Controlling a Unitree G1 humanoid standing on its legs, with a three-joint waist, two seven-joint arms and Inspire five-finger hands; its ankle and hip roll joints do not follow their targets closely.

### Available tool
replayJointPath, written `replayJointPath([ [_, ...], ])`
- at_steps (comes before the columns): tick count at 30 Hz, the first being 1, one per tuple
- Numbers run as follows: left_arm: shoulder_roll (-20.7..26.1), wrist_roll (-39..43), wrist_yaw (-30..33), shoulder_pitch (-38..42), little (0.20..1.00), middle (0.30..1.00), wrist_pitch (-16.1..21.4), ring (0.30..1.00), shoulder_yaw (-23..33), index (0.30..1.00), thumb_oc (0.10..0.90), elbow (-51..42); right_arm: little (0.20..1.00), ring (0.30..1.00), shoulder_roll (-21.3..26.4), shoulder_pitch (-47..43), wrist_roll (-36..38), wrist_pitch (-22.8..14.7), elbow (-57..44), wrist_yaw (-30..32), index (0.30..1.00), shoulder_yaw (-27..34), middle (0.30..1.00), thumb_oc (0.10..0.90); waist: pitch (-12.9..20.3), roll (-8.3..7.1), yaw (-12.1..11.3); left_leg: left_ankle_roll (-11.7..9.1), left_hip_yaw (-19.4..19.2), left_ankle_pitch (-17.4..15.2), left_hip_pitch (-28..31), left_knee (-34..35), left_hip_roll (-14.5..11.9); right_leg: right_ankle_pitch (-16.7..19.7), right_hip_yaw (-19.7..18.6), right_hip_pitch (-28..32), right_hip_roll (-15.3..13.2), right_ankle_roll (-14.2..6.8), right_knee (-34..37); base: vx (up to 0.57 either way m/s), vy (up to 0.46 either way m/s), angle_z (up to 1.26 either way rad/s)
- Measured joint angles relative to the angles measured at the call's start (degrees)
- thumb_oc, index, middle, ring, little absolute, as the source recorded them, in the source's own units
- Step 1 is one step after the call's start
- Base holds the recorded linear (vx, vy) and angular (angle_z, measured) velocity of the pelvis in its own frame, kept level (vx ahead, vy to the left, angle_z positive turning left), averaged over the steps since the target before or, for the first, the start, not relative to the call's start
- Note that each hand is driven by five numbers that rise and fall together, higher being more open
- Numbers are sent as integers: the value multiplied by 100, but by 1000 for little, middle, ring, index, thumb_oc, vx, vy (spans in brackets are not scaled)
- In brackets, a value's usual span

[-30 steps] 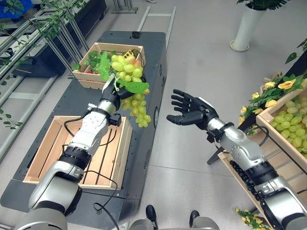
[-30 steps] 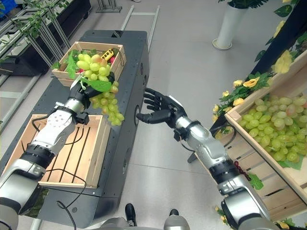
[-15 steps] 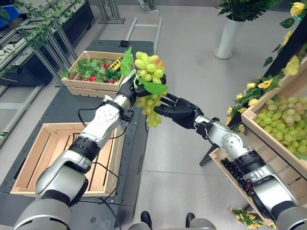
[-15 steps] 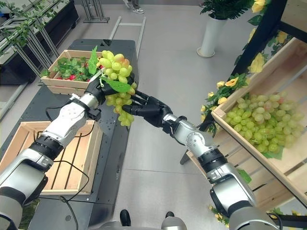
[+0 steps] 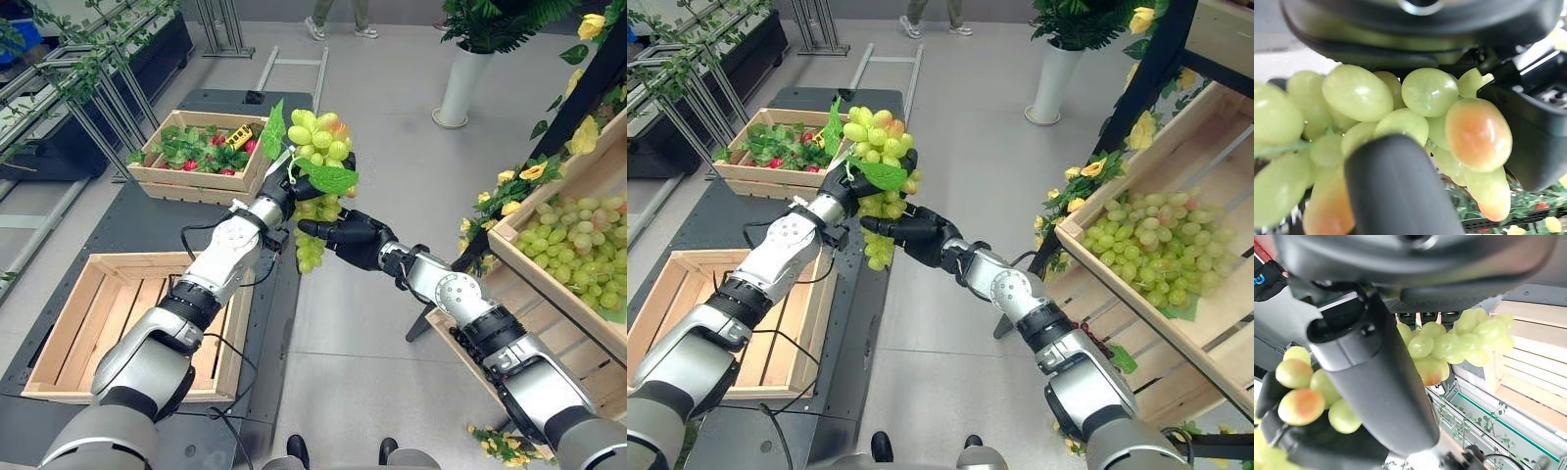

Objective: Pick up the fruits from the basket on one side to the basket on the other side

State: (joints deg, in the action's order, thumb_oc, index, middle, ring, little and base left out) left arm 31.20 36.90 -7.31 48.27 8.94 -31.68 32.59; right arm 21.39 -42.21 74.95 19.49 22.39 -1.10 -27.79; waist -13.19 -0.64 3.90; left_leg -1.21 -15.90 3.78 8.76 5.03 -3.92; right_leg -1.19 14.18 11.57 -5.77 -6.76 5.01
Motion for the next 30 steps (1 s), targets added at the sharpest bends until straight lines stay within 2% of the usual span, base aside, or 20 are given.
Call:
replayJointPath([
  [8, -106, -4, -12, 0, 300, 300, -44, 300, 0, 300, 400, 0, 900, 900, -54, -16, -52, -375, 56, 235, 900, -22, 900, 800, 1, -1, -97, 0, 24, 0, -4, 0, 0, 0, 22, 8, 0, 0, 0, 0, 0, 0],
  [14, -114, -3, -47, 0, 300, 300, -65, 300, 4, 300, 400, 1, 900, 900, -65, -16, -257, -513, 56, 250, 900, -52, 900, 800, 2, -3, -179, 0, 42, 0, -4, 0, 0, 0, 23, 10, -1, 0, 0, 0, 0, 0],
  [15, -114, -3, -47, 0, 300, 300, -67, 300, 17, 300, 400, 0, 693, 693, -105, -16, -259, -627, 91, 253, 693, -64, 693, 662, 3, -6, -180, 0, 52, 0, -5, 0, 1, 0, 25, 11, 0, 0, 0, 0, 0, 0],
  [16, -114, -3, -47, 0, 300, 300, -67, 300, 35, 300, 400, 1, 448, 448, -137, -15, -258, -675, 115, 253, 448, -68, 448, 499, 4, -7, -181, 0, 60, 0, -5, 0, 1, 0, 27, 12, 0, 0, 0, 0, 0, 0],
  [17, -116, -3, -48, 0, 300, 300, -67, 300, 73, 300, 400, 1, 300, 300, -200, -15, -257, -752, 149, 253, 300, -70, 300, 400, 4, -8, -181, 0, 145, 0, -7, 0, 2, 0, 26, 13, 0, 0, 0, 0, 0, 0],
  [26, -186, -10, -93, 59, 300, 300, -66, 300, 139, 300, 400, -20, 300, 300, -316, -15, -256, -967, 413, 282, 300, -244, 300, 400, 6, -11, -179, 0, 171, 0, -6, 1, 0, 2, 23, 15, -6, -3, 0, 0, 0, 0],
  [27, -189, -11, -76, 79, 331, 331, -67, 331, 139, 331, 420, -20, 300, 300, -330, -15, -256, -990, 413, 282, 300, -244, 300, 400, 7, -12, -179, 0, 171, 0, -5, 1, 0, 2, 23, 16, -6, -3, 0, 0, 0, 0],
  [28, -191, -11, -71, 111, 900, 900, -67, 900, 139, 900, 800, -20, 300, 300, -355, -15, -255, -1033, 415, 283, 300, -244, 300, 400, 7, -12, -178, 0, 171, 0, -5, 1, 0, 2, 22, 15, -6, -3, 0, 0, 0, 0],
  [30, -234, -32, -89, 167, 900, 900, -67, 900, 133, 900, 800, -23, 300, 300, -360, -15, -256, -1134, 487, 338, 300, -222, 300, 400, 7, -11, -181, 0, 171, 0, -5, 0, 0, 2, 22, 15, -6, -3, 0, 0, 0, 0],
])
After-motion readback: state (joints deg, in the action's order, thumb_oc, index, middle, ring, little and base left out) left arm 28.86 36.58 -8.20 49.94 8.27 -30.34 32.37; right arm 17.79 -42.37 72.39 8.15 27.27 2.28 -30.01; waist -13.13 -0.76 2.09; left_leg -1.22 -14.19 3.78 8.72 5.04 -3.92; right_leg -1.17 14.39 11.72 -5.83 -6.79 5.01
